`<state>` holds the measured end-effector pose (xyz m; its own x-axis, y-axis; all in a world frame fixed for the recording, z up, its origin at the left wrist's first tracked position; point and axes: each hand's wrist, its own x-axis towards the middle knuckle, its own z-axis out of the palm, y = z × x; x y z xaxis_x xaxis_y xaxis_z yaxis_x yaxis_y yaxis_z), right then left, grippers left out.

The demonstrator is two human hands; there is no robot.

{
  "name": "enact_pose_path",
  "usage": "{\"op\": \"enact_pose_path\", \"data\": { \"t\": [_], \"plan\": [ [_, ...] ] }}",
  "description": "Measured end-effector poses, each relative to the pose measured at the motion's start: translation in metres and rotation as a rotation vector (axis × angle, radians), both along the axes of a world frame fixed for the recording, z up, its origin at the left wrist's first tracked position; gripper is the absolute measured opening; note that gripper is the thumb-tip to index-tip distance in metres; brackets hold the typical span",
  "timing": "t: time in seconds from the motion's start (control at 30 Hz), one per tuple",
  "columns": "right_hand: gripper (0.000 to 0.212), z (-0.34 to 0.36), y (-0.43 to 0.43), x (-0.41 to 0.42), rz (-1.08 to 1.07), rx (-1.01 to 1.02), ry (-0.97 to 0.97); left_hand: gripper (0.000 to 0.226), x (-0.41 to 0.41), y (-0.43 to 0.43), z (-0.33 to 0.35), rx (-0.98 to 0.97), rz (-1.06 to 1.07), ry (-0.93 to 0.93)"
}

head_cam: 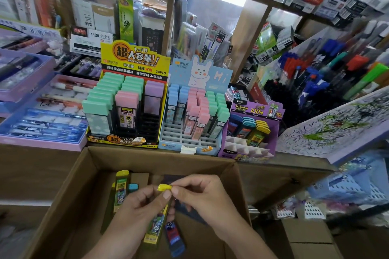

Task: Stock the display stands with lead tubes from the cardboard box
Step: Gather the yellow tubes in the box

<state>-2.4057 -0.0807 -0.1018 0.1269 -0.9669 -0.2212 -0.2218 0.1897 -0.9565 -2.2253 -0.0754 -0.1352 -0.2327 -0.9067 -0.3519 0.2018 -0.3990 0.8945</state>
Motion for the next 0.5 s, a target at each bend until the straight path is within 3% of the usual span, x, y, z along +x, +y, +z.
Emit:
{"op": "enact_pose_path", "data": {
  "t": [0.1, 0.17, 0.37, 0.5],
  "plan": [
    [0.008, 0.000, 0.000, -0.007, -0.024, -0.004, -0.017, 0.010, 0.001, 0.000, 0.003, -0.034, -0.094, -0.117],
    [0.009, 0.002, -0.001, -0.015, -0.071, -0.001, -0.035, 0.005, 0.002, 0.000, 0.002, -0.110, -0.177, -0.292],
    [0.012, 0.019, -0.004, -0.052, -0.223, -0.073, -0.004, 0.017, 0.003, 0.006, 0.002, -0.215, -0.434, -0.839],
    [0.012, 0.041, -0.004, -0.082, -0.320, -0.197, 0.012, 0.026, 0.002, 0.005, 0.003, -0.206, -0.520, -0.975]
  ]
}}
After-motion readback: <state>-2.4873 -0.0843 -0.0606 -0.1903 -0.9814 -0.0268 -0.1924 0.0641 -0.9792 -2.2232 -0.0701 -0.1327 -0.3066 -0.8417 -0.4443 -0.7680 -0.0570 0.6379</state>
